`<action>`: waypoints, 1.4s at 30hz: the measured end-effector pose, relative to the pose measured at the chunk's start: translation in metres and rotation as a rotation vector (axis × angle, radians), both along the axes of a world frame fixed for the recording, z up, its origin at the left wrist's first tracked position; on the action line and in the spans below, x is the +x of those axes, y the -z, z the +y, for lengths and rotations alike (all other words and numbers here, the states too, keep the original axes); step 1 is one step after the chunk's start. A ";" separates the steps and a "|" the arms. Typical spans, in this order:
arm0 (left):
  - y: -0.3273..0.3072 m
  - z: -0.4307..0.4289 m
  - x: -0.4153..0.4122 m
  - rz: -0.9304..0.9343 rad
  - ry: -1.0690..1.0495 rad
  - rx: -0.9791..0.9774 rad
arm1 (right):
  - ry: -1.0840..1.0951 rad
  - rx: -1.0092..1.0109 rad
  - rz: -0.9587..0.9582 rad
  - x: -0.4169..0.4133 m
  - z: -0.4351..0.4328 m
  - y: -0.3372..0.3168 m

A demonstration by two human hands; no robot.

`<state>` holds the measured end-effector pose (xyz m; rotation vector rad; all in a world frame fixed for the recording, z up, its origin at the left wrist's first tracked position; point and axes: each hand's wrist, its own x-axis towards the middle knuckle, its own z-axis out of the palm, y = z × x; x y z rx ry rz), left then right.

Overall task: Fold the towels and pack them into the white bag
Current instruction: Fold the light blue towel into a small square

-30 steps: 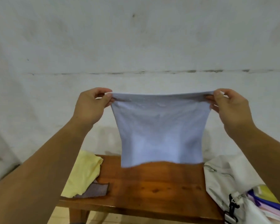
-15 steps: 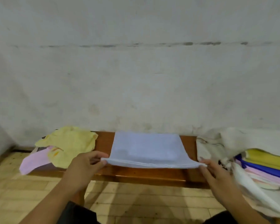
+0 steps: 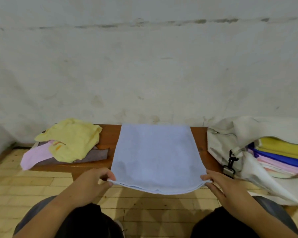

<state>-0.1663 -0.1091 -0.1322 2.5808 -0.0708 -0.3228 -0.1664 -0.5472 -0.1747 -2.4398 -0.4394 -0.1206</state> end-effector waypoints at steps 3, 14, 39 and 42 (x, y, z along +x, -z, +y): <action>-0.001 0.004 -0.001 0.039 -0.018 -0.007 | 0.069 -0.005 0.048 -0.004 -0.003 -0.003; -0.005 0.006 -0.004 0.195 -0.006 -0.017 | 0.078 -0.079 0.216 -0.016 -0.008 -0.012; -0.019 -0.016 0.116 -0.025 -0.319 -0.226 | 0.398 0.349 0.226 0.128 0.028 -0.027; -0.009 -0.019 0.141 -0.046 -0.359 -0.208 | 0.427 0.334 0.236 0.156 0.033 -0.018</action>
